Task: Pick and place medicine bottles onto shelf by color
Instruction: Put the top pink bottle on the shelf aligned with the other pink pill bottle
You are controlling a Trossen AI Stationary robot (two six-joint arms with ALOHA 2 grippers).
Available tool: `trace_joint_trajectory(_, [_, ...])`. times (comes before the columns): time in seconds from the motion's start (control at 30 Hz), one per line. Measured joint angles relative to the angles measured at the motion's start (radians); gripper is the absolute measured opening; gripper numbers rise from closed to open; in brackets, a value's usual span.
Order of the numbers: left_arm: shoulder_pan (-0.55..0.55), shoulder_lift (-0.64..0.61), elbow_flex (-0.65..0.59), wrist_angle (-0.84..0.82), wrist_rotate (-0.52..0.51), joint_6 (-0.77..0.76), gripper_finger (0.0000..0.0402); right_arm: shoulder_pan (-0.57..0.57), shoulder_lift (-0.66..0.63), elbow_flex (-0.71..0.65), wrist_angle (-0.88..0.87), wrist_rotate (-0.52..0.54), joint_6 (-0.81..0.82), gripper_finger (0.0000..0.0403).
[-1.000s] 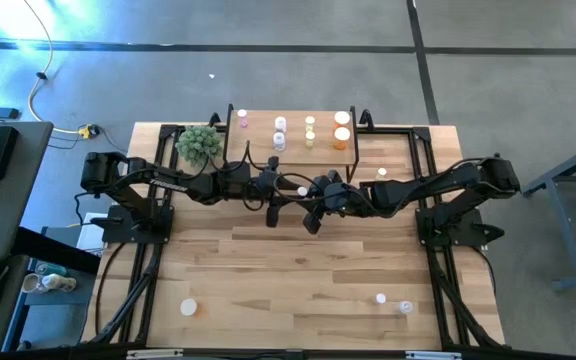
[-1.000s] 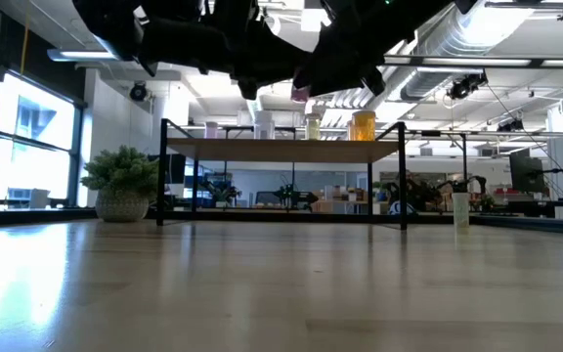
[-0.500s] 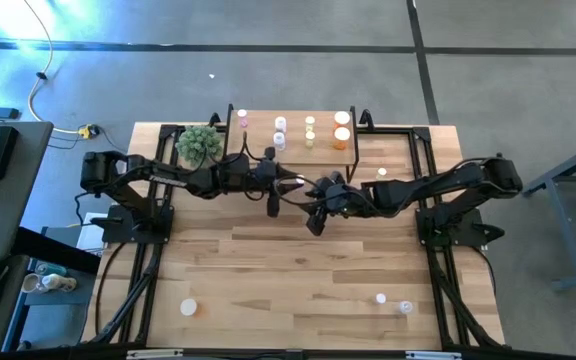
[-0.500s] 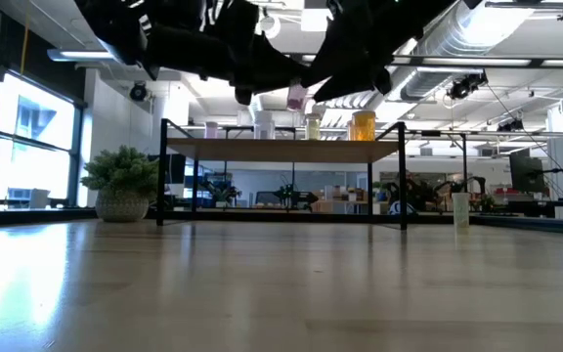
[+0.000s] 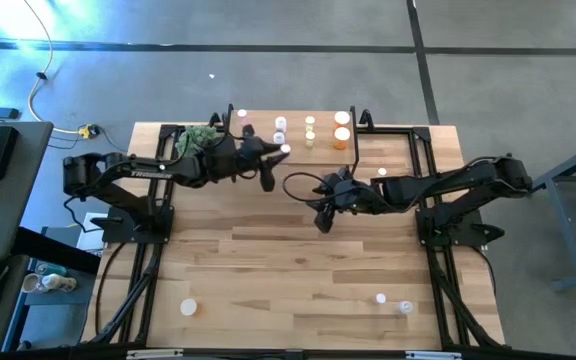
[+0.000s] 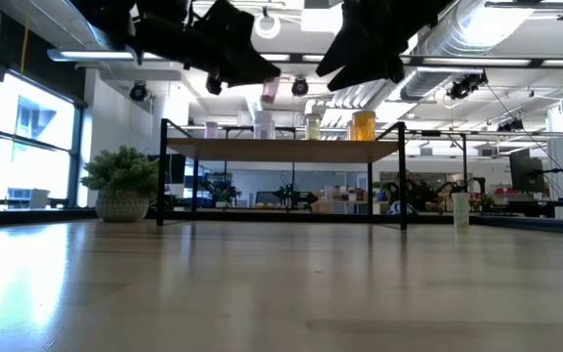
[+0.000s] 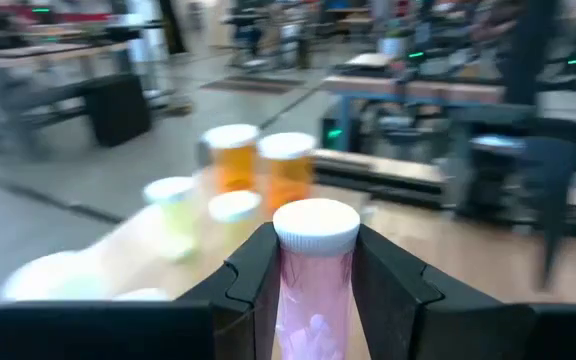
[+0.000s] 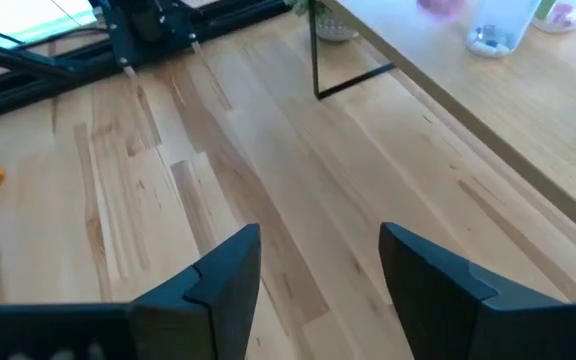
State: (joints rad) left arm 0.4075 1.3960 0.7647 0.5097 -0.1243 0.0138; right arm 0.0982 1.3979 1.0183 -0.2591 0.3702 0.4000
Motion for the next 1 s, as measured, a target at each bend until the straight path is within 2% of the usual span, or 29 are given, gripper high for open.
trace_joint_trajectory(0.17, [0.008,-0.011,-0.007,-0.036,-0.134,0.024,0.0097,0.001,0.003,0.000,-0.035,0.000,0.002,0.0196])
trace_joint_trajectory(0.37, [0.007,-0.073,-0.176,0.184,-0.208,0.022,0.0097,0.000,0.003,0.000,-0.052,0.000,0.002,0.0196])
trace_joint_trajectory(0.5, [0.007,-0.142,-0.265,0.271,-0.296,0.017,0.0097,0.000,0.003,0.000,-0.052,0.001,0.003,0.0196])
trace_joint_trajectory(0.6, [0.020,-0.157,-0.311,0.329,-0.311,0.015,0.0097,-0.002,0.003,0.000,-0.050,0.008,0.002,0.0196])
trace_joint_trajectory(0.9, [0.079,-0.123,-0.336,0.378,-0.424,-0.064,0.0097,-0.002,0.003,0.000,-0.047,0.019,0.002,0.0196])
trace_joint_trajectory(1.0, [0.073,-0.105,-0.332,0.378,-0.516,-0.077,0.0097,-0.002,0.003,0.000,-0.045,0.019,0.002,0.0196])
